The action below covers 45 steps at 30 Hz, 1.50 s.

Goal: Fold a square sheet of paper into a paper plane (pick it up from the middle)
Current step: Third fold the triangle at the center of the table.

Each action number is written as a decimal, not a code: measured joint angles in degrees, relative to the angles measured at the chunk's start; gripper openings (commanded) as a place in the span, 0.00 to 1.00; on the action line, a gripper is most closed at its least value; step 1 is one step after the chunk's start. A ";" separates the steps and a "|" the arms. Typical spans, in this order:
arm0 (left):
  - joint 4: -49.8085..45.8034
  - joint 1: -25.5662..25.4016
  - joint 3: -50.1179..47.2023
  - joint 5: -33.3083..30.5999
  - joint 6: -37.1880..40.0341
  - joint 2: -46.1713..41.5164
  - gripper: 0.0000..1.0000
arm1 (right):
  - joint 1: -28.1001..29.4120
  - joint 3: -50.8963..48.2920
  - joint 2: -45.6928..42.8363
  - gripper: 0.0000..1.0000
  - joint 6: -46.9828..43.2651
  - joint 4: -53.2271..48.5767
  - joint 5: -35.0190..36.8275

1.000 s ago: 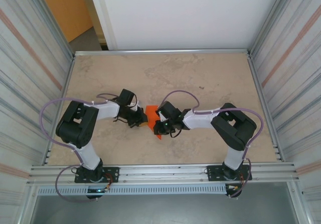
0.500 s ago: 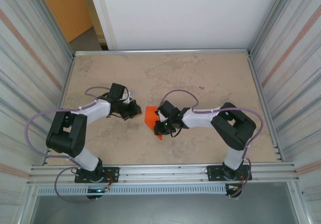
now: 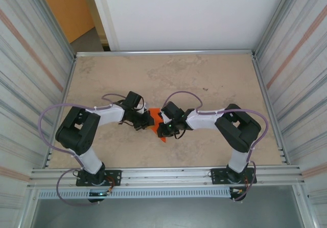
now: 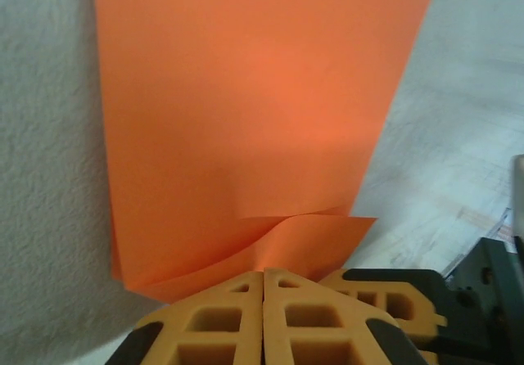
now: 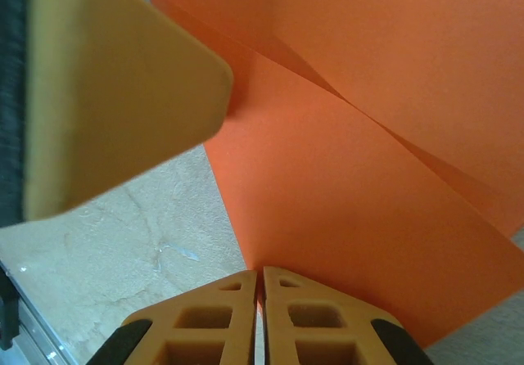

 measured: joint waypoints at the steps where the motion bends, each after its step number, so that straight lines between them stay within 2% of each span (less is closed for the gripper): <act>1: -0.55 0.00 0.02 -0.22 0.02 0.20 0.09 | -0.02 0.00 0.00 0.12 0.00 0.02 -0.02; 9: -4.24 0.00 1.88 -2.40 0.98 2.08 0.09 | -0.37 0.00 -0.44 0.20 0.24 0.68 -0.22; 24: -7.10 0.00 4.15 -2.60 1.75 3.54 0.08 | -0.96 -0.11 0.13 0.12 1.57 1.11 -0.94; 33: -7.39 0.00 4.33 -2.71 1.75 3.76 0.08 | -1.05 -6.29 -3.85 0.12 1.53 3.39 -3.08; 45: -7.41 0.00 4.35 -2.69 1.77 3.78 0.07 | -0.81 -8.70 -6.64 0.12 1.49 3.04 -3.58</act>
